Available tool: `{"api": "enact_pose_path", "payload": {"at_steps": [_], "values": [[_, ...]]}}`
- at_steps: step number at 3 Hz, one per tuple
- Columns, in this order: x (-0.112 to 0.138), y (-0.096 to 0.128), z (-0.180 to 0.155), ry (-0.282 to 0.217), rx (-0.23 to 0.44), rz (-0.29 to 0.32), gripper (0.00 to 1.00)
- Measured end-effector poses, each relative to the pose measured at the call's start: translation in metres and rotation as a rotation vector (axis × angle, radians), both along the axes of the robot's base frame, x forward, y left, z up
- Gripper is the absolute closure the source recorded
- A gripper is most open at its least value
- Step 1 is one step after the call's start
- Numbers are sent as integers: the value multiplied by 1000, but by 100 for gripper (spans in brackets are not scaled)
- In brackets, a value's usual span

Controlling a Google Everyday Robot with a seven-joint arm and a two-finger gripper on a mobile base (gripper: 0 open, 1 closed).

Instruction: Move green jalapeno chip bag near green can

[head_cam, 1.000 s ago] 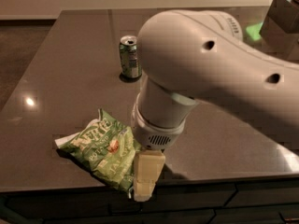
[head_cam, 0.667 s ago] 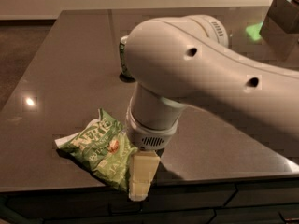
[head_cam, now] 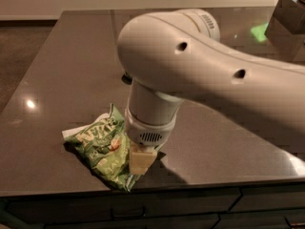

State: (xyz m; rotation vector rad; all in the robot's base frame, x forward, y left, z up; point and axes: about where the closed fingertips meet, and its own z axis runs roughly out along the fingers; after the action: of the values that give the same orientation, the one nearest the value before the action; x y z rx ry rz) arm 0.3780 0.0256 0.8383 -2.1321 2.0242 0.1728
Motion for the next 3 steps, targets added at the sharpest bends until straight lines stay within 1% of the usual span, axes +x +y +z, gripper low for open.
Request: {"api": "enact_pose_path", "payload": {"at_steps": [1, 2, 3], "values": [[7, -2, 10, -6, 2, -8, 69], [33, -7, 32, -21, 21, -43, 92], [79, -8, 63, -63, 50, -96, 100]]}}
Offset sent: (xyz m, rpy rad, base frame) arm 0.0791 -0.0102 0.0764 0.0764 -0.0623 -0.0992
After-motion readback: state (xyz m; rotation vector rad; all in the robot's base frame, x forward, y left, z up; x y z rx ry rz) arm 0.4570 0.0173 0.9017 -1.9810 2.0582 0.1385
